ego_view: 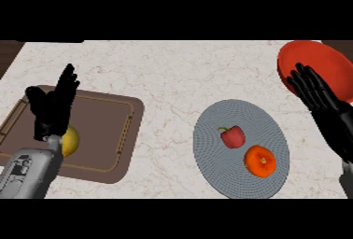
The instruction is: Pick the bell pepper from the placemat and place it in the bowl
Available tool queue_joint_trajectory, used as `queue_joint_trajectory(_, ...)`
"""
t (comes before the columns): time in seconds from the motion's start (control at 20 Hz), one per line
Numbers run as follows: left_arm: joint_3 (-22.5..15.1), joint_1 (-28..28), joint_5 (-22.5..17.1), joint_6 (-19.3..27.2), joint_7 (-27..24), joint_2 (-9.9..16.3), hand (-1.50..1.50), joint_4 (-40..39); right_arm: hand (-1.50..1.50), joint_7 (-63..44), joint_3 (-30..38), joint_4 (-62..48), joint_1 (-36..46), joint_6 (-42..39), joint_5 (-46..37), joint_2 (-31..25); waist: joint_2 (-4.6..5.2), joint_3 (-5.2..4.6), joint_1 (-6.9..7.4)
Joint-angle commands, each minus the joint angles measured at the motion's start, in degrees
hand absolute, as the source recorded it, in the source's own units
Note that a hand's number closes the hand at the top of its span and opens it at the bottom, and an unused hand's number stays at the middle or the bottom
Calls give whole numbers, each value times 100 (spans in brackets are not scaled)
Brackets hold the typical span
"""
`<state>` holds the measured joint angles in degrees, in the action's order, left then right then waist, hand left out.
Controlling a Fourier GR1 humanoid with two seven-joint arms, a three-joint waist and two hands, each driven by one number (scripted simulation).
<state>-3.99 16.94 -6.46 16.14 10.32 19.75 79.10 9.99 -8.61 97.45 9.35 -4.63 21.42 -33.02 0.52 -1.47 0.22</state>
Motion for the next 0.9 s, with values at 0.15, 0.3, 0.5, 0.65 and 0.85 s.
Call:
queue_joint_trajectory(0.15,-550,-394,-477,-638,-399,-767,0,421,150,134,-280,534,-337,910,-1678,-139,-91,135,-87)
queue_joint_trajectory(0.3,-521,-432,-697,-765,-307,-813,0,384,150,-304,487,-74,-645,1766,-2898,-1070,-142,13,-657)
queue_joint_trajectory(0.5,-920,-833,-1055,-1350,-313,-1009,0,839,-150,647,-380,319,-1423,3435,-3559,908,-91,148,-91)
queue_joint_trajectory(0.65,-960,-697,-984,-1327,-247,-1050,0,851,-150,694,-1293,866,-1633,3296,-4447,801,-79,140,-71)
queue_joint_trajectory(0.85,-757,-854,-1124,-1456,-234,-838,0,975,-150,-368,-1525,927,-2062,3573,-6119,360,-99,118,-119)
